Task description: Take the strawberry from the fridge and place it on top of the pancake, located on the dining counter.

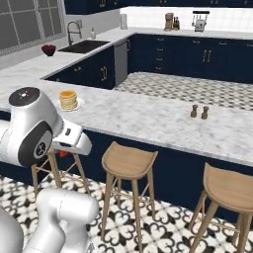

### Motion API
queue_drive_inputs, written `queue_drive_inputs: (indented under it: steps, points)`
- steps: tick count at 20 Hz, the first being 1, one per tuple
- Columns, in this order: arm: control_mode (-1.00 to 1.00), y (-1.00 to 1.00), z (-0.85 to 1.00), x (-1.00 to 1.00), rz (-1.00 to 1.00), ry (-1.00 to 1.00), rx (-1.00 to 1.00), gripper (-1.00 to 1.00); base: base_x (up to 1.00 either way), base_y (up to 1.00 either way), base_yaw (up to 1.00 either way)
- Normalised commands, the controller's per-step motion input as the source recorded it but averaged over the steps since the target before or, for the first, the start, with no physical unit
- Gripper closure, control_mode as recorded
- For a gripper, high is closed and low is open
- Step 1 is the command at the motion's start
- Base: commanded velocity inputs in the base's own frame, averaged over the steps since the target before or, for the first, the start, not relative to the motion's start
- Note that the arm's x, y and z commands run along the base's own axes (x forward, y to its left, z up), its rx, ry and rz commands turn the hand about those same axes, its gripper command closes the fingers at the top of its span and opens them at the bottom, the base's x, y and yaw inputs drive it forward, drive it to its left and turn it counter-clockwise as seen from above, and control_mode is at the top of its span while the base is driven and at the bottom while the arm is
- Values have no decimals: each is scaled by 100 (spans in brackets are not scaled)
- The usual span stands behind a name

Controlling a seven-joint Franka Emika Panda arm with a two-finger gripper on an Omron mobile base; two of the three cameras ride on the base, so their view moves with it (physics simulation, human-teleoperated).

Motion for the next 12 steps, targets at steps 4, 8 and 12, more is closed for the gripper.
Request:
queue_drive_inputs:
  steps: [4,8,12]
  points:
    - [100,0,0,0,0,0,0,100,65,100,-32]
    - [100,0,0,0,0,0,0,100,64,100,-28]
    - [100,0,0,0,0,0,0,100,49,100,-18]
